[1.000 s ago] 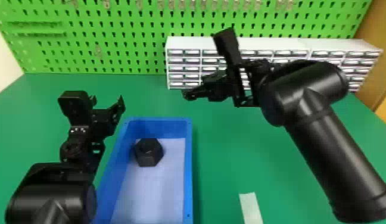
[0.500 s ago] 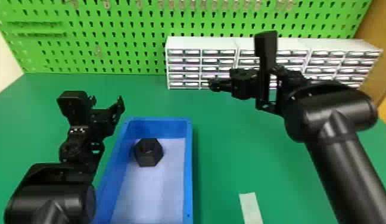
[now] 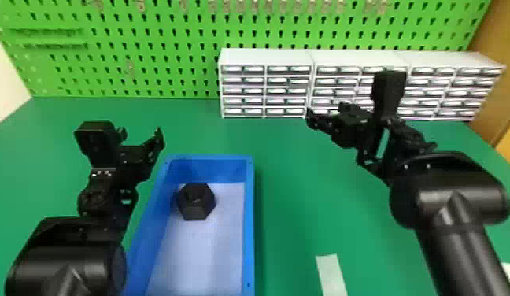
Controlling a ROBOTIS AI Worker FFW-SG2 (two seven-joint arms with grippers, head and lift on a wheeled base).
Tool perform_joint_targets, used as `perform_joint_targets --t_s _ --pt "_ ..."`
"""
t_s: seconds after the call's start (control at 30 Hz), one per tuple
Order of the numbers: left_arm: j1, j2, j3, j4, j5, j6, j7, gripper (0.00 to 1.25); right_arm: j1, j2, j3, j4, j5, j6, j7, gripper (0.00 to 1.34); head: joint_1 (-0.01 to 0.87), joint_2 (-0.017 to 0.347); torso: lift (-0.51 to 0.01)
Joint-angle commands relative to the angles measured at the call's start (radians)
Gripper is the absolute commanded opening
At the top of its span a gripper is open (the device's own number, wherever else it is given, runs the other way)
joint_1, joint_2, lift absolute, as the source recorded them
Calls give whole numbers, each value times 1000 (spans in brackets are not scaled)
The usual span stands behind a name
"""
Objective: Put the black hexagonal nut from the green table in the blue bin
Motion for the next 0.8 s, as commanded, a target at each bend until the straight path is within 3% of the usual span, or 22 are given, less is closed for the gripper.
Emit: perform_joint_targets --t_s 0.0,0.47,0.77 --pt "1 0 -2 0 3 0 0 762 48 13 -23 0 0 -73 -49 1005 686 51 -96" --pt "4 0 -6 0 6 0 0 762 146 53 -46 5 66 -271 -209 1003 686 51 -96" --pt "9 0 -6 0 4 -9 0 762 176 60 -63 57 71 -382 -227 1003 686 51 -96"
